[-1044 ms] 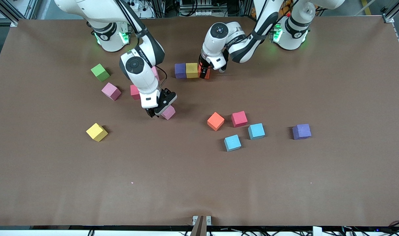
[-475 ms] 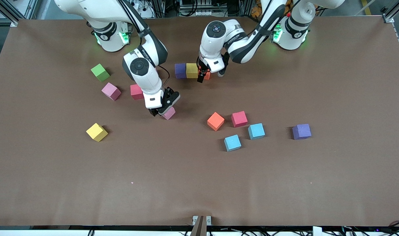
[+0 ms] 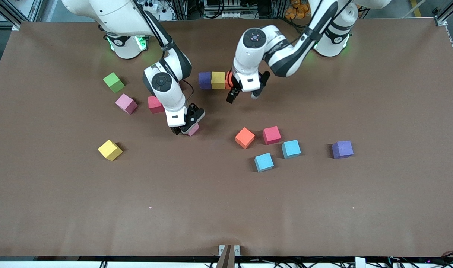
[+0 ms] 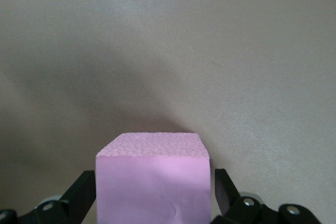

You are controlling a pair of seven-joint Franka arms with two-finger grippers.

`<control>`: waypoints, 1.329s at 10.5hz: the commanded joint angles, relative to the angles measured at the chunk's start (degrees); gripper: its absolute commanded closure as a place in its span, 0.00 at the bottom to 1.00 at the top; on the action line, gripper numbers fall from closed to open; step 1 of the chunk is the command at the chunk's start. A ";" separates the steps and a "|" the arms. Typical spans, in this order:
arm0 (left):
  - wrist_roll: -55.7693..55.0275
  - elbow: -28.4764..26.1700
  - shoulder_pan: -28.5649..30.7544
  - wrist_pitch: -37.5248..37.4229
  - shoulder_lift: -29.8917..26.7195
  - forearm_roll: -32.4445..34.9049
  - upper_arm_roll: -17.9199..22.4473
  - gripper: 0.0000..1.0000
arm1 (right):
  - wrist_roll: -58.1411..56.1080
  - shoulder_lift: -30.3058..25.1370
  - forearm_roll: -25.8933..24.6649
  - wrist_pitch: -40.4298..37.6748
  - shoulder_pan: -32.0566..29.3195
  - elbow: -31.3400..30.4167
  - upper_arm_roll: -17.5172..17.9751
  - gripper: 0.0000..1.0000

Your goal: Form number 2 with 11 blocks

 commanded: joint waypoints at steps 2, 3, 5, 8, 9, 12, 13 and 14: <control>16.98 7.63 -0.58 -1.72 5.20 1.20 6.24 0.00 | 4.23 -0.94 0.53 -0.52 0.46 0.40 0.03 0.97; 18.59 13.06 -0.58 -2.94 8.45 1.29 7.30 0.00 | 7.12 -1.73 0.53 -1.04 1.50 0.41 -0.05 0.98; 23.94 28.33 -0.41 -12.65 17.49 1.29 7.92 0.00 | 17.20 -2.70 0.53 -5.42 4.39 1.98 -0.05 0.98; 32.63 32.98 -1.02 -14.81 20.69 0.68 11.78 0.00 | 35.91 -2.79 0.18 -11.76 9.14 5.93 -0.05 0.98; 35.97 33.06 -1.28 -14.90 21.22 0.59 12.75 0.00 | 41.81 -2.79 0.18 -11.68 10.55 6.03 0.03 0.98; 38.38 33.06 -3.47 -15.34 21.93 0.33 15.21 0.00 | 56.06 -2.36 0.18 -10.99 15.30 6.73 0.03 0.98; 38.29 33.15 -4.18 -15.43 21.93 -0.81 15.74 0.00 | 60.37 -2.09 0.01 -10.72 17.05 7.34 -0.05 0.98; 38.20 33.15 -5.32 -15.43 21.93 -2.04 16.88 0.00 | 62.85 -1.92 -0.17 -10.20 18.29 7.61 -0.05 0.98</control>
